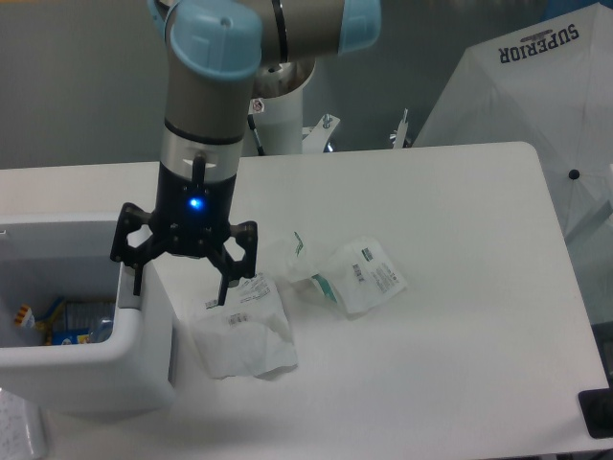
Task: Open the trash can
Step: 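Push the lid edge with the gripper to swing the lid open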
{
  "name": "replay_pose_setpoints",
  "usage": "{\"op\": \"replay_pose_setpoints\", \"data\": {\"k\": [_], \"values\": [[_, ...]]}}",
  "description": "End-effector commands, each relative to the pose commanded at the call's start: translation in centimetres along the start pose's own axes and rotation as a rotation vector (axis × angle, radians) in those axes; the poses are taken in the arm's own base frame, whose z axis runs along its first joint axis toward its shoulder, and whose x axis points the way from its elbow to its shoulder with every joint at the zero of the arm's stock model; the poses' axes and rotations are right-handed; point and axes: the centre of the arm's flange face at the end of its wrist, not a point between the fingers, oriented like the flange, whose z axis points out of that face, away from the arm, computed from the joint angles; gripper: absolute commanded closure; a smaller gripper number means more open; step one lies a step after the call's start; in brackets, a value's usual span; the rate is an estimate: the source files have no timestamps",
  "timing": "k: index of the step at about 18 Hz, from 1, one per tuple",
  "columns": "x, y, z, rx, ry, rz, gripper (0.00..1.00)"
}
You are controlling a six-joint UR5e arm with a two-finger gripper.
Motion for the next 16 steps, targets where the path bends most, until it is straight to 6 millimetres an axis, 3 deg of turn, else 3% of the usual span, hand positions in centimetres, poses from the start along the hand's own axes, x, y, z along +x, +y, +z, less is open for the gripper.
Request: {"op": "replay_pose_setpoints", "data": {"k": [7,12,16], "values": [[-7.3,-0.8,-4.6,0.042,-0.196,-0.062,0.00],[-11.3,0.1,-5.3,-0.055,-0.393,0.098,0.00],[-13.2,1.0,-5.3,-0.139,-0.405,0.176,0.00]]}}
